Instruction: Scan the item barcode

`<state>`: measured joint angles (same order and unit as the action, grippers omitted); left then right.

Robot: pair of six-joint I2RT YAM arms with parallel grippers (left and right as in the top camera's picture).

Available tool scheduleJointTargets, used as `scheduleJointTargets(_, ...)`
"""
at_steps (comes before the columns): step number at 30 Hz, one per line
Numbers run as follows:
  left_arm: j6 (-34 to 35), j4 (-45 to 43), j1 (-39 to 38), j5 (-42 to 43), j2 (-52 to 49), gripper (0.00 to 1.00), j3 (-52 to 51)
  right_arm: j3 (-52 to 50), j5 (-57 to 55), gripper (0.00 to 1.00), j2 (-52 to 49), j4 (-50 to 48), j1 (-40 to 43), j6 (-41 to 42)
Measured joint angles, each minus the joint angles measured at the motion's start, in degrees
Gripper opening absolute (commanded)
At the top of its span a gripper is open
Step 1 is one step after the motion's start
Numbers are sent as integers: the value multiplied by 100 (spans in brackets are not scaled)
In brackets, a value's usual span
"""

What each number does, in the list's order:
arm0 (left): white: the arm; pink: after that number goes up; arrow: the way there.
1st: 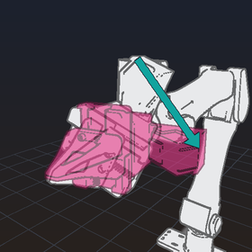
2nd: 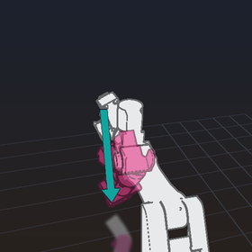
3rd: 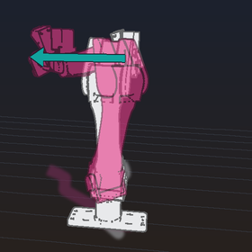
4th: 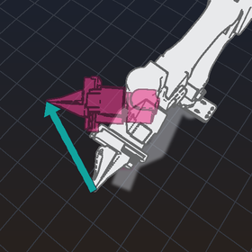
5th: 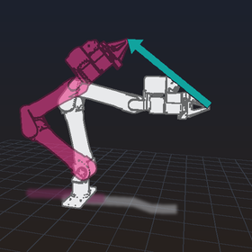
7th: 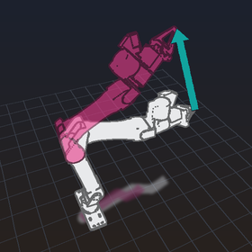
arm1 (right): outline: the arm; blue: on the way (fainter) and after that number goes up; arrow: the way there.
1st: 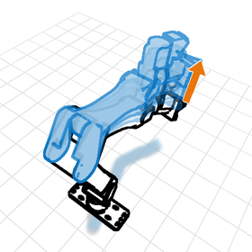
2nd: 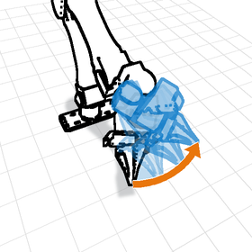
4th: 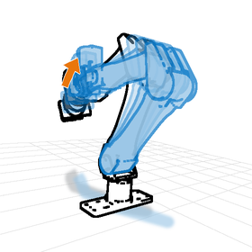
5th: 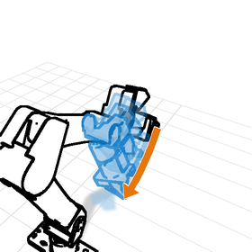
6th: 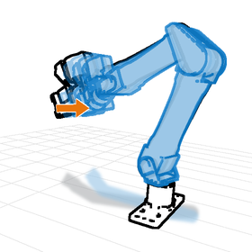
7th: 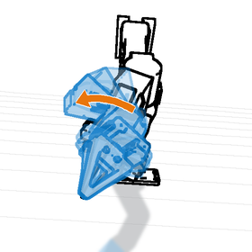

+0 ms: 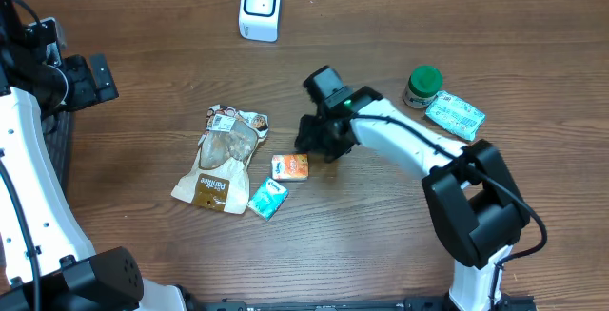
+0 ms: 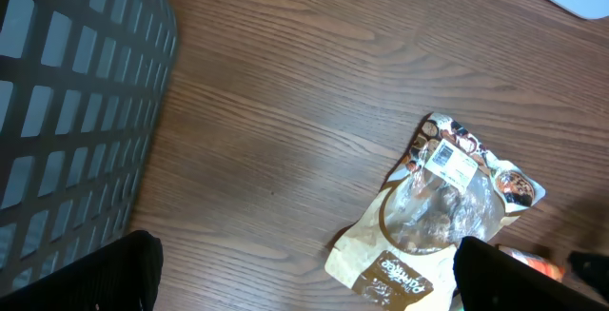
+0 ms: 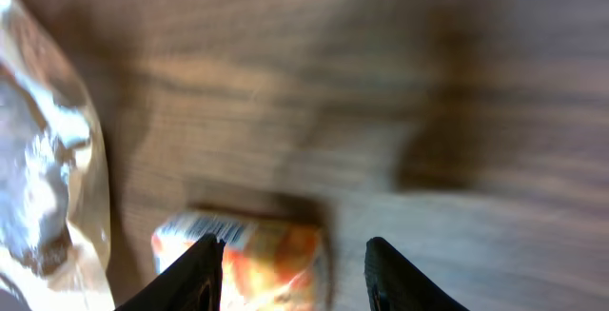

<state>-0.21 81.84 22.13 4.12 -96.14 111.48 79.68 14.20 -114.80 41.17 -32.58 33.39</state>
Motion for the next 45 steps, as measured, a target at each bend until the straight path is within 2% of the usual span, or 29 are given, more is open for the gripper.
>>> scheduleJointTargets(11, 0, 0, 0, 0, 0, 100, 0, 0, 470, 44, -111, 81, -101, -94)
scheduleJointTargets(17, 0, 0, 0, -2, 0, 100, 0, 0, 809, 27, -442, 105, -190, 103)
scheduleJointTargets(19, 0, 0, 0, 0, 0, 100, 0, 0, 855, 13, -446, 103, -190, 153)
scheduleJointTargets(21, 0, 0, 0, 0, 0, 100, 0, 0, 901, 4, -446, 87, -175, 205)
scheduleJointTargets(23, 0, 0, 0, 0, 0, 100, 0, 4, 951, 4, -446, 103, -153, 190)
scheduleJointTargets(27, 0, 0, 0, -2, 0, 100, 0, 212, 979, 4, -466, 527, -26, -256)
scheduleJointTargets(31, 0, 0, 0, 0, 0, 100, 0, 745, 953, 4, -487, 1023, 227, -1344)
scheduleJointTargets(35, 0, 0, 0, 0, 0, 100, 0, 1246, 940, 5, -487, 1331, 415, -2806)
scheduleJointTargets(38, 0, 0, 0, 0, 0, 100, 0, 1298, 866, 8, -487, 1543, 474, -3995)
scheduleJointTargets(41, 0, 0, 0, 0, 0, 100, 0, 1298, 675, 11, -487, 1672, 474, -4835)
scheduleJointTargets(43, 0, 0, 0, 0, 0, 100, 0, 1298, 413, 19, -487, 1714, 472, -5327)
scheduleJointTargets(44, 0, 0, 0, 0, 0, 100, 0, 1298, 251, 28, -487, 1727, 472, -5497)
scheduleJointTargets(45, 0, 0, 0, 0, 0, 100, 0, 1298, 90, 51, -487, 1725, 472, -5622)
